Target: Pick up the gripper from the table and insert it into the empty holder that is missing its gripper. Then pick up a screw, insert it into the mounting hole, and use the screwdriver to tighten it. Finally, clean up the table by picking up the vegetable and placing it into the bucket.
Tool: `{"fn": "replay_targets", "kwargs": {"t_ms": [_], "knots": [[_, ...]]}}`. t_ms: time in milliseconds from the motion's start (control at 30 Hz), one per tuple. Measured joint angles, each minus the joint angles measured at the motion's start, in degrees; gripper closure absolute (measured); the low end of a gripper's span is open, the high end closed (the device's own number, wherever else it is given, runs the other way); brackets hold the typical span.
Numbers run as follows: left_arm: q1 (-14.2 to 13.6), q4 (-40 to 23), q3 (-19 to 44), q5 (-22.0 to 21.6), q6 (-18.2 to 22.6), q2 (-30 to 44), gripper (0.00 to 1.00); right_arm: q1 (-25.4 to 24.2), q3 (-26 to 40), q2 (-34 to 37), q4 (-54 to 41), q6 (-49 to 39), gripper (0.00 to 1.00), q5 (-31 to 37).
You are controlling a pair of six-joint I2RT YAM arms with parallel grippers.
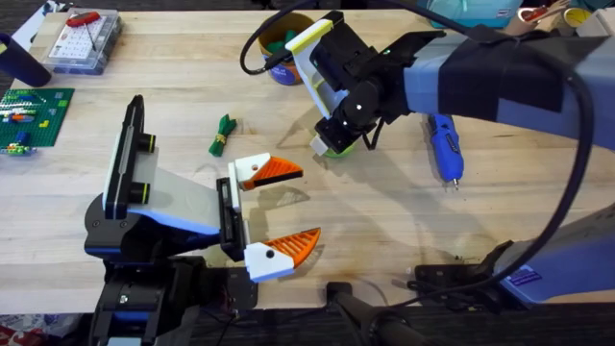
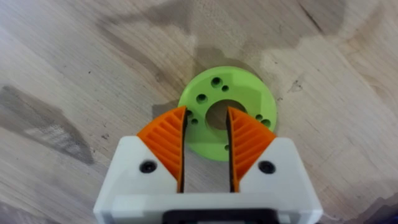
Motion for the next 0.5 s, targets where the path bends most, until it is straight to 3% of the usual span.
{"fn": "replay_targets", "kwargs": {"t_ms": [500], "knots": [[0.0,-1.67,0.02,-1.56,-0.02,0.02,0.009,-0.02,0.06,-0.02,-0.47,-0.22,0.641,-0.22]]}}
